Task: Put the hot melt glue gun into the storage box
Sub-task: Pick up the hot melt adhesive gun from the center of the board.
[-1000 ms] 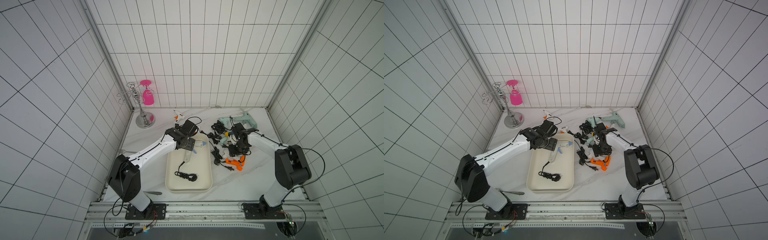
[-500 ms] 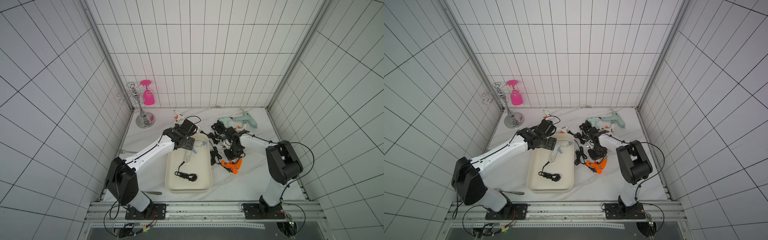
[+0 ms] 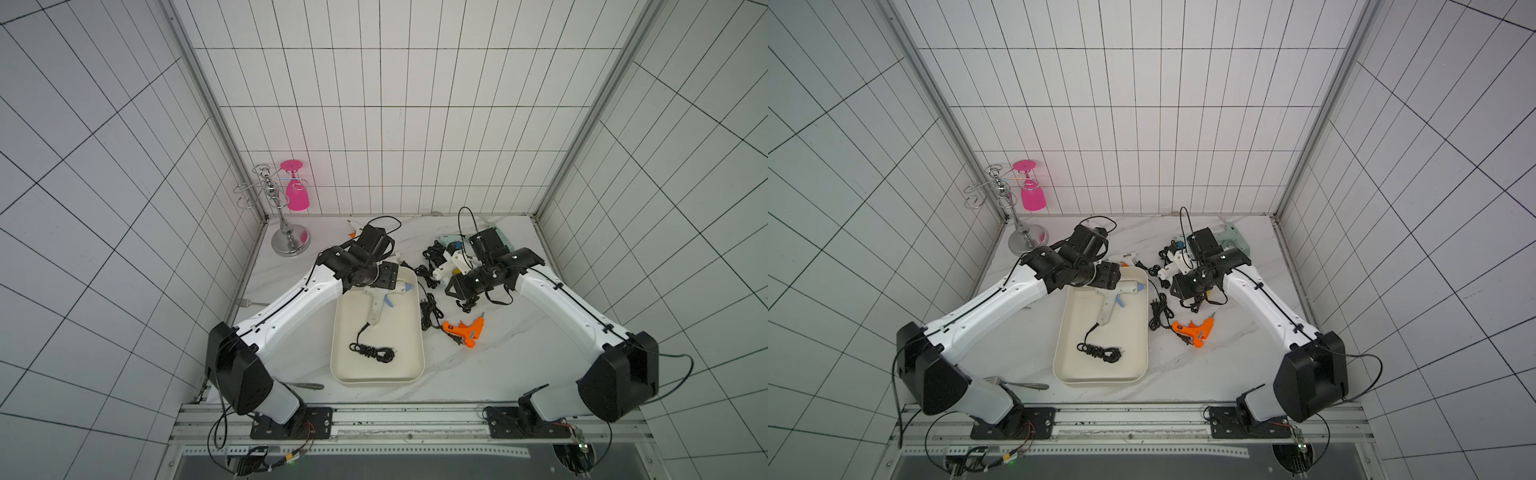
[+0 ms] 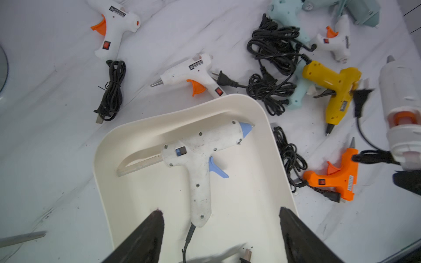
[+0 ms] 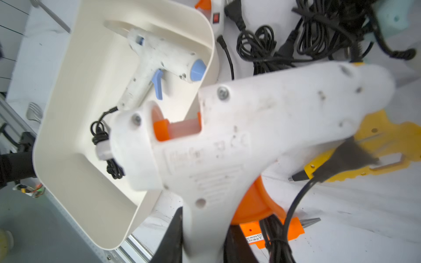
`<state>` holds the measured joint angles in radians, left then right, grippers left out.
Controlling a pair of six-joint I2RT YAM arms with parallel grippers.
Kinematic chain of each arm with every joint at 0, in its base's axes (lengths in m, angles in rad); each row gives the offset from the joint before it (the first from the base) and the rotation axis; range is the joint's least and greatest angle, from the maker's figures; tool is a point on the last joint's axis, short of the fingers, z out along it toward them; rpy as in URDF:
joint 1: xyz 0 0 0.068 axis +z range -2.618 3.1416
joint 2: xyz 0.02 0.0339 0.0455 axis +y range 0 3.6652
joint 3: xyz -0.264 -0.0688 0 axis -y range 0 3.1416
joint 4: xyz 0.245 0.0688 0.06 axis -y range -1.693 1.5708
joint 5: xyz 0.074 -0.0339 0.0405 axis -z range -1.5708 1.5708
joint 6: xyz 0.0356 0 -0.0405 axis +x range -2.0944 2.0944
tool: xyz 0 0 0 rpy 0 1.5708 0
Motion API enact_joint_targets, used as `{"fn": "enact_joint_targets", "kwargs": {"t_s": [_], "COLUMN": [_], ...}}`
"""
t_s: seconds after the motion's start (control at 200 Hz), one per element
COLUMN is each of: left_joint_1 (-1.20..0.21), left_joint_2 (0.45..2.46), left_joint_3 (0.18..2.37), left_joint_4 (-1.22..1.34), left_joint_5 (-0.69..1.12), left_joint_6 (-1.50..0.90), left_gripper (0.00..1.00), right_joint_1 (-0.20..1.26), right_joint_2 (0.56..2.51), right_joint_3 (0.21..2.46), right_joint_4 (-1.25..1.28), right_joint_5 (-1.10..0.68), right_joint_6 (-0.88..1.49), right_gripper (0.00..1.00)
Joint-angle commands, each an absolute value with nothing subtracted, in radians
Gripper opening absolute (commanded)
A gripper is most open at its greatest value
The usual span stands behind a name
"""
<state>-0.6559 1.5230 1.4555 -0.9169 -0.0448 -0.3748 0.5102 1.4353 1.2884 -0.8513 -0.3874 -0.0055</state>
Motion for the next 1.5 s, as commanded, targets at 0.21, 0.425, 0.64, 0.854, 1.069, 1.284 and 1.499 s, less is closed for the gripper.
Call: {"fn": "enact_joint_targets", "kwargs": {"t_s": [0.21,0.425,0.64,0.854,1.069,1.284,1.499], "left_joint_1": [-0.756,-0.782,-0.808,-0.809,-0.811,-0.811,-0.763], "left_joint_2": [1.413,1.411,1.477,1.549,1.524,1.501,1.430], "left_joint_3": [1.461,1.435,1.439,1.437,1.335,1.281,1.338], "left_joint_4": [-0.645,-0.495,-0.375,-0.290,-0.088,-0.006,-0.192], "left_joint_5": [0.093,0.156,0.160,0.151,0.132,0.217,0.296], "left_joint_6": [-0.510,-0.575,-0.589,-0.620,-0.613,-0.582,-0.516], "left_gripper": [0.89,0.91,0.89,0.80,0.56,0.24,0.11], "right_joint_1": [0.616,0.703,0.811,0.904,0.926,0.930,0.904], "right_joint_2": [1.258,1.232,1.197,1.170,1.163,1.141,1.061], "right_joint_3": [1.266,1.266,1.265,1.248,1.232,1.223,1.267], "right_joint_4": [-0.591,-0.574,-0.555,-0.533,-0.531,-0.528,-0.602], "right_joint_5": [-0.029,0.153,0.270,0.332,0.327,0.329,0.329], "right_joint_6": [0.056,0.001,0.007,0.012,0.036,0.068,0.070], "right_gripper": [0.14,0.13,0.13,0.14,0.14,0.22,0.86]}}
